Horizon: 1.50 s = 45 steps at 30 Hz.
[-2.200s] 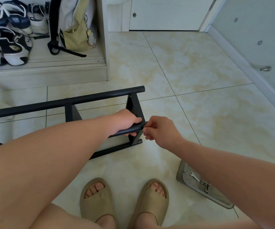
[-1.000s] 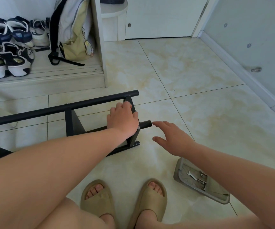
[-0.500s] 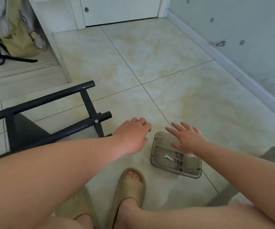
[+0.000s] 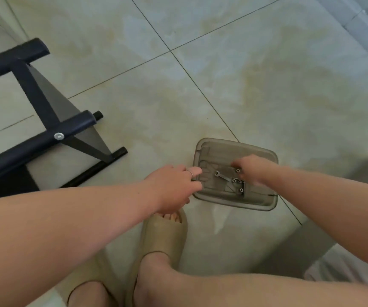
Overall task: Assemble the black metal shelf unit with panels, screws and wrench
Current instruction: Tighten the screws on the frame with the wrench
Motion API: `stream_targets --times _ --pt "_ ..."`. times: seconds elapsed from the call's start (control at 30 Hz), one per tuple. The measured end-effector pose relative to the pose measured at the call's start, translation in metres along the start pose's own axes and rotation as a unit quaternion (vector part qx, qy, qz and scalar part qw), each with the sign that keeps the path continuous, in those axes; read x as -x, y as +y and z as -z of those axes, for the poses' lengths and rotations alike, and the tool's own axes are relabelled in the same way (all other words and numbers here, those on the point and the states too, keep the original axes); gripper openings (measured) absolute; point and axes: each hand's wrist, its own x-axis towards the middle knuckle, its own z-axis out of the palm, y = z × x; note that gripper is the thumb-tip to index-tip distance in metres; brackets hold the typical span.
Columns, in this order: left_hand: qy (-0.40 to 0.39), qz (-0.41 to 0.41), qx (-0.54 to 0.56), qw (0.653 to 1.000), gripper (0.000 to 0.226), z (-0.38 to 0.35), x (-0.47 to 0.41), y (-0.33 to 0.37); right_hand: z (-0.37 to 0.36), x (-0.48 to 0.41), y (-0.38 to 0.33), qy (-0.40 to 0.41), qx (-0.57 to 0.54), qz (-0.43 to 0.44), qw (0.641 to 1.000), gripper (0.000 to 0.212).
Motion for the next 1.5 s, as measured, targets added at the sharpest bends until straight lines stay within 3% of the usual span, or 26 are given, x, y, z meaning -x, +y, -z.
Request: stream_targets --times 0.27,0.6,0.8,0.97,1.13,1.23,1.3,1.37,1.4,1.5 --pt "0.048 -0.016 -0.033 0.998 0.02 -0.015 -0.014 -0.005 -0.044 -0.022 0.002 0.004 0.055 0.001 0.998 0.022" --pt "0.065 -0.011 -0.008 0.998 0.021 -0.022 -0.017 -0.007 -0.061 -0.026 -0.004 0.079 0.153 0.047 0.984 0.021" --pt "0.072 -0.009 -0.007 0.997 0.022 -0.026 -0.018 -0.007 -0.057 -0.029 -0.01 0.092 0.156 0.051 0.982 0.023" --pt "0.054 -0.009 -0.005 0.999 0.022 -0.022 -0.016 -0.006 -0.042 -0.024 -0.015 0.081 0.086 0.027 0.993 0.011" --pt "0.052 0.023 0.034 0.998 0.029 -0.005 -0.002 -0.006 -0.013 -0.006 -0.023 0.123 -0.129 -0.019 0.984 0.011" --pt "0.045 0.095 0.115 0.988 0.034 0.013 0.016 -0.014 0.019 0.014 -0.036 0.16 -0.212 -0.015 0.964 0.011" --pt "0.038 0.174 0.231 0.957 0.034 0.028 0.034 -0.024 0.048 0.029 -0.049 0.193 -0.259 -0.007 0.946 0.011" --pt "0.046 0.259 0.366 0.893 0.034 0.047 0.054 -0.033 0.079 0.048 -0.065 0.228 -0.312 0.0 0.922 0.01" --pt "0.055 0.297 0.453 0.839 0.033 0.056 0.065 -0.037 0.095 0.059 -0.076 0.239 -0.342 0.009 0.909 0.009" --pt "0.093 0.339 0.698 0.624 0.031 0.082 0.109 -0.048 0.139 0.099 -0.115 0.26 -0.408 0.061 0.873 0.01"
